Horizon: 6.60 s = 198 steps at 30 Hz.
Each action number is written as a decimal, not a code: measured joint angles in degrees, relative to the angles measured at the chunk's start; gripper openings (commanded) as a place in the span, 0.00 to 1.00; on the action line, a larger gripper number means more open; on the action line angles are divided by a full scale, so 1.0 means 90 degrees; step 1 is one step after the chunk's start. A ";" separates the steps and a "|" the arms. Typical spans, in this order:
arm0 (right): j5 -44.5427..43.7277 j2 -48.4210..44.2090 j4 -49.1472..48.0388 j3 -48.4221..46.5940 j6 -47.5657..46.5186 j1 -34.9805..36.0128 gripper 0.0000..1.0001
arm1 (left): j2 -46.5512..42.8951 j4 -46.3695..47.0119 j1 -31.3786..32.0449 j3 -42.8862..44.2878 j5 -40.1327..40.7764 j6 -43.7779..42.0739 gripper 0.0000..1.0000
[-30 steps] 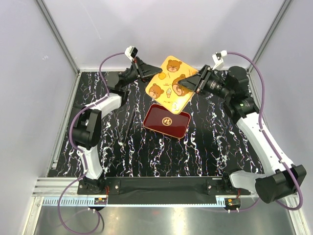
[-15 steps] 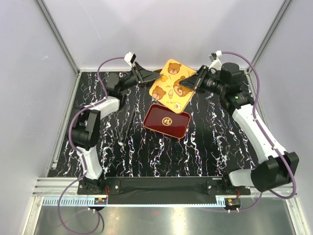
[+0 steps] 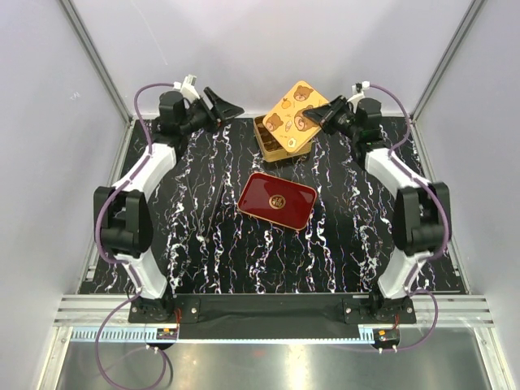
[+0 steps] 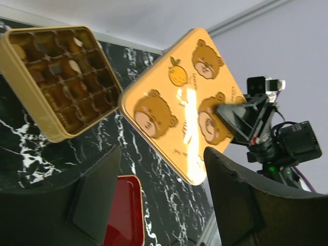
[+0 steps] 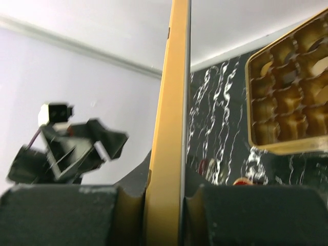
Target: Pack the chocolate
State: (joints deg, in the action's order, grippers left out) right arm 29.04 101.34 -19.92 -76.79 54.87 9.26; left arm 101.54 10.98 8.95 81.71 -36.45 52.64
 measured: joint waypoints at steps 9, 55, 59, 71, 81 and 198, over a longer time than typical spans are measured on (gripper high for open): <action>-0.0916 0.2147 -0.1549 -0.1129 0.0916 0.0100 0.00 | 0.0988 -0.1064 0.0078 0.1078 0.0583 -0.0702 0.69; -0.2004 0.1817 -0.1457 -0.0357 -0.1530 -0.0243 0.00 | 0.3988 -0.3016 0.1384 0.3470 0.2970 -0.1566 0.46; -0.2004 0.1753 -0.1447 -0.0294 -0.1579 -0.0243 0.00 | 0.3988 -0.2902 0.1423 0.3449 0.2922 -0.1588 0.43; -0.2001 0.1311 -0.1270 -0.0007 -0.1700 -0.0245 0.00 | 0.3708 -0.2460 0.1455 0.2737 0.2810 -0.1681 0.32; -0.1909 0.0971 -0.1370 0.0240 -0.1365 -0.0245 0.00 | 0.3220 -0.2334 0.1501 0.1984 0.2793 -0.1688 0.35; -0.0860 0.2594 -0.1314 0.0316 0.0629 -0.0061 0.53 | 0.4204 -0.1464 0.0425 0.3254 0.0529 -0.0828 0.45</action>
State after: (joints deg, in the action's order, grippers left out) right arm 21.30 124.68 -31.75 -73.95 60.53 8.71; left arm 139.37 -2.20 12.78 111.00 -31.68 45.19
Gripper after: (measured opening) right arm 0.513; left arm 0.449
